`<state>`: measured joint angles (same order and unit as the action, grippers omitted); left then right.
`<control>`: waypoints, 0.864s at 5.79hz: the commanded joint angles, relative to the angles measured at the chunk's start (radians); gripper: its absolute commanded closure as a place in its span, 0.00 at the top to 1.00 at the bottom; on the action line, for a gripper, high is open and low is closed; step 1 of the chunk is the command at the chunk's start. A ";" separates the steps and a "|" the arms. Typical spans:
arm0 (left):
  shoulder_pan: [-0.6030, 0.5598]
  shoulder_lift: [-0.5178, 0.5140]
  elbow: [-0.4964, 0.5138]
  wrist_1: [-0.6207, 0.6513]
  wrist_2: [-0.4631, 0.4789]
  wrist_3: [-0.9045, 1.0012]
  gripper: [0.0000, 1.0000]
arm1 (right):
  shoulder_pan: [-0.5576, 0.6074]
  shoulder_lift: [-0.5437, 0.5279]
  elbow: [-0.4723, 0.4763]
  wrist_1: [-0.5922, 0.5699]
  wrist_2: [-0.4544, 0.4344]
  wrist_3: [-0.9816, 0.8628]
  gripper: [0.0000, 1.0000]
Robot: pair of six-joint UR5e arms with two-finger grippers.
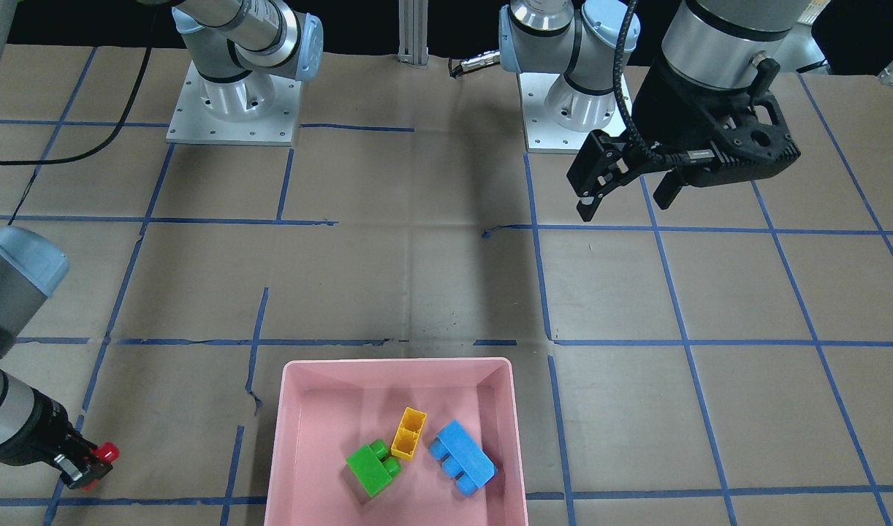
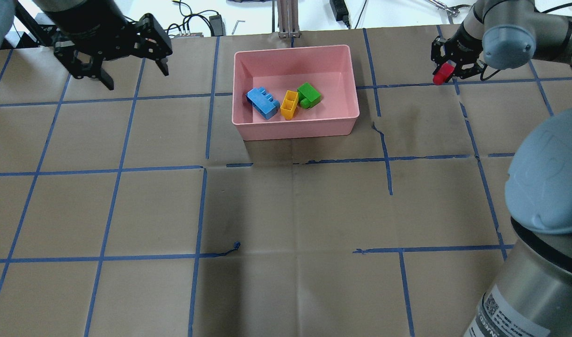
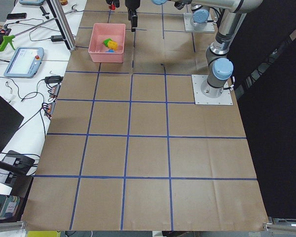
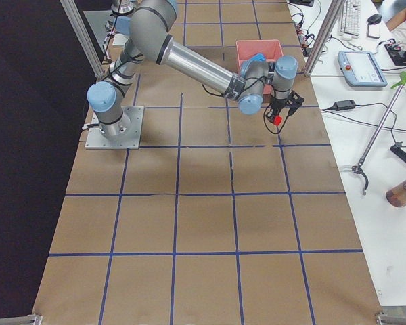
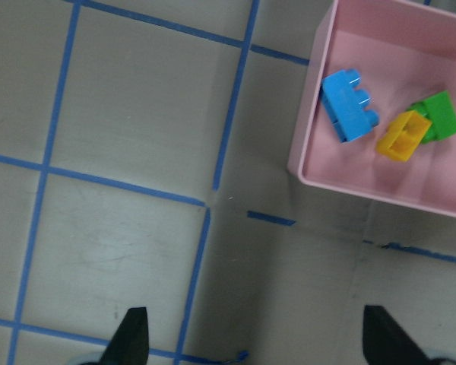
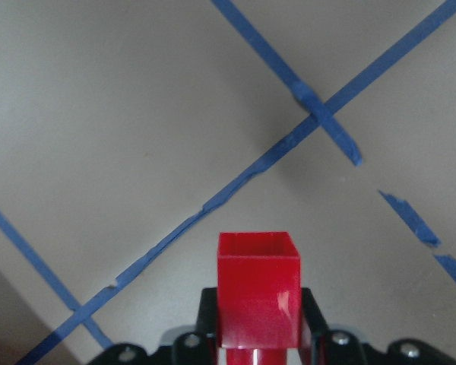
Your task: Put all blocks into box
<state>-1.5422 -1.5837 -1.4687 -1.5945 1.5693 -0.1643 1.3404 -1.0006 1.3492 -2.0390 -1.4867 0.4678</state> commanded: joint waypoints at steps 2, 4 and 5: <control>0.016 0.063 -0.094 0.004 -0.025 0.042 0.99 | 0.182 -0.176 -0.010 0.163 -0.058 0.015 0.31; 0.016 0.054 -0.079 0.021 -0.026 0.031 0.99 | 0.369 -0.138 -0.041 0.145 -0.077 0.111 0.31; 0.014 0.050 -0.079 0.021 -0.028 0.029 0.99 | 0.423 -0.077 -0.082 0.143 -0.075 0.124 0.31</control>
<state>-1.5272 -1.5298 -1.5500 -1.5750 1.5417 -0.1333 1.7044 -1.1260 1.3000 -1.8945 -1.5633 0.5641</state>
